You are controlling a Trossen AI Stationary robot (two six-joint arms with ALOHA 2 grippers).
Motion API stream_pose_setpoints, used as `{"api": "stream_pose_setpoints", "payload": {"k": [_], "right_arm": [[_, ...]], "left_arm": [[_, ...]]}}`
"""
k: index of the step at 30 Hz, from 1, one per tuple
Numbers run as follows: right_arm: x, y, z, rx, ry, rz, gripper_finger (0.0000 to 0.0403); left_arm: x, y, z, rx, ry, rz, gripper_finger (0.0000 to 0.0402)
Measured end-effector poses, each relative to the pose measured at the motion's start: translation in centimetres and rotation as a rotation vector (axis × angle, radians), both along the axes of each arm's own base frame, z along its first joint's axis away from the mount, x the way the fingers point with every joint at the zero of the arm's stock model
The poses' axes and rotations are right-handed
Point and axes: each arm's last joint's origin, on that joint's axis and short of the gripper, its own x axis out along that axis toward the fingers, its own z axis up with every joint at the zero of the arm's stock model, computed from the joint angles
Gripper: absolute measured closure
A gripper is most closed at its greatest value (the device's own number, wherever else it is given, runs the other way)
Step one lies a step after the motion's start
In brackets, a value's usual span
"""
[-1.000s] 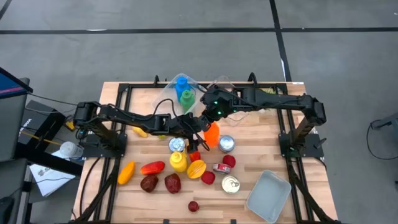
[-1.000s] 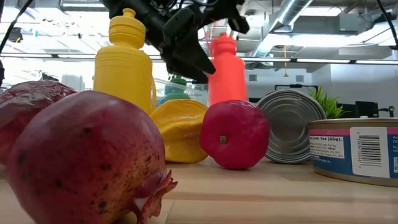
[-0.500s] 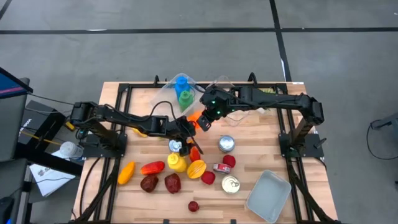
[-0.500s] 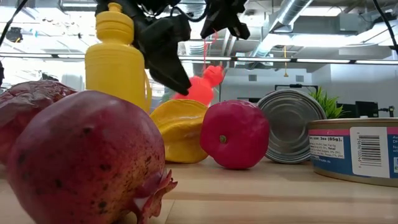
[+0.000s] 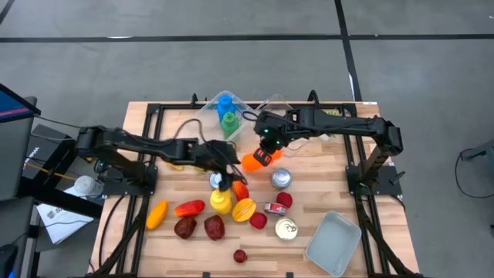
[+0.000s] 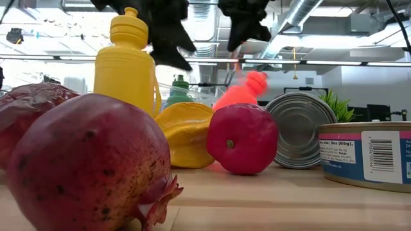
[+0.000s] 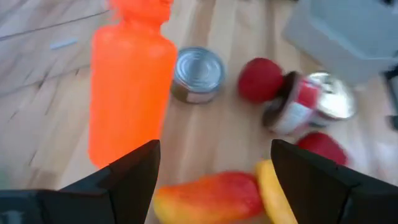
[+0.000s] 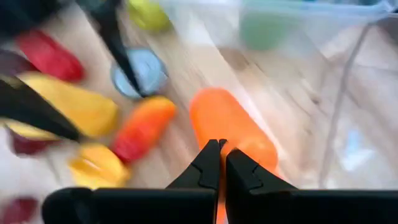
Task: Pick & Place Food Item
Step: Put the orange water bottle into the left transparent bin
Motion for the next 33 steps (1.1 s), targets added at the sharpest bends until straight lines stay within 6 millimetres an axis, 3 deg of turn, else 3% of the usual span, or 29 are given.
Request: {"api": "stream_pose_setpoints", "payload": {"k": [7,16,20,24,33], "right_arm": [[0.2,0.0,-0.5,-0.04,0.034,0.039,0.0403],[-0.3,1.3,1.6,-0.123,0.041,0.037,0.0403],[-1.0,2.0,2.7,-0.173,0.081,0.065,0.0403],[-1.4,2.1,2.6,-0.189,0.129,0.078,0.0403],[0.4,2.7,-0.3,-0.266,0.275,0.152,0.0403]], "left_arm": [[-4.1,0.1,5.1,-0.043,-0.145,0.031,0.0106],[-9.7,0.2,9.8,-0.082,-0.336,0.139,0.0106],[-11.3,0.1,10.4,-0.084,-0.352,0.163,0.0106],[-11.9,0.1,10.7,-0.081,-0.36,0.168,0.0106],[-12.0,0.1,10.6,-0.079,-0.346,0.168,0.0106]]}}
